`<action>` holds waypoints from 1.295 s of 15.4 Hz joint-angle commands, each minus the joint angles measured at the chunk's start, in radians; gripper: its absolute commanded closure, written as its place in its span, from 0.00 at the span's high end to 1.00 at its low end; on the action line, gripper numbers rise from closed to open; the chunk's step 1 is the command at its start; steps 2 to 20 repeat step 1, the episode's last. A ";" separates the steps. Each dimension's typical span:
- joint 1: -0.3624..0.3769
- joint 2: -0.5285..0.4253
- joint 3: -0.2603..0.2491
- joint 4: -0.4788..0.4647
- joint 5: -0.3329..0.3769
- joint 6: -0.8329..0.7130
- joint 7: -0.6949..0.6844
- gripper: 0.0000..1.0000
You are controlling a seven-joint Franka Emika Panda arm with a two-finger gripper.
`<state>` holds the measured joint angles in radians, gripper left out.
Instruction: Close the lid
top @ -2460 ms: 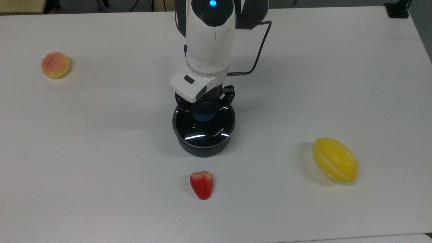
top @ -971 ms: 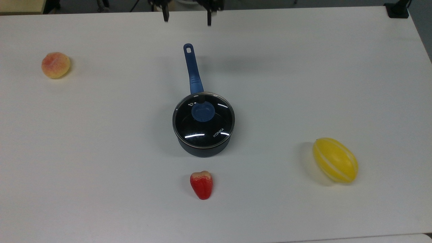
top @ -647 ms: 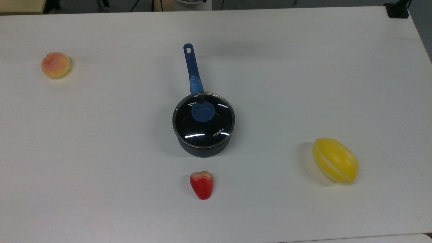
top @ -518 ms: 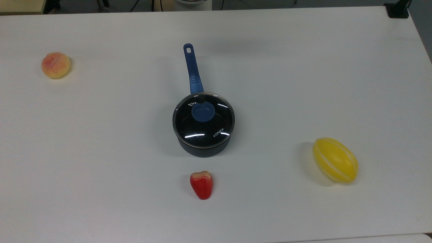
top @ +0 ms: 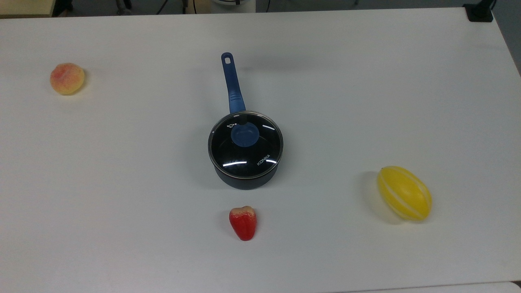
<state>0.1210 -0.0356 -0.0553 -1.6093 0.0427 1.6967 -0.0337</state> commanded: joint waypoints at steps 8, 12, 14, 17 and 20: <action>0.020 -0.024 -0.017 -0.037 0.006 0.023 -0.015 1.00; 0.020 -0.024 -0.017 -0.037 0.006 0.023 -0.015 1.00; 0.020 -0.024 -0.017 -0.037 0.006 0.023 -0.015 1.00; 0.020 -0.024 -0.017 -0.037 0.006 0.023 -0.015 1.00; 0.020 -0.024 -0.017 -0.037 0.006 0.023 -0.015 1.00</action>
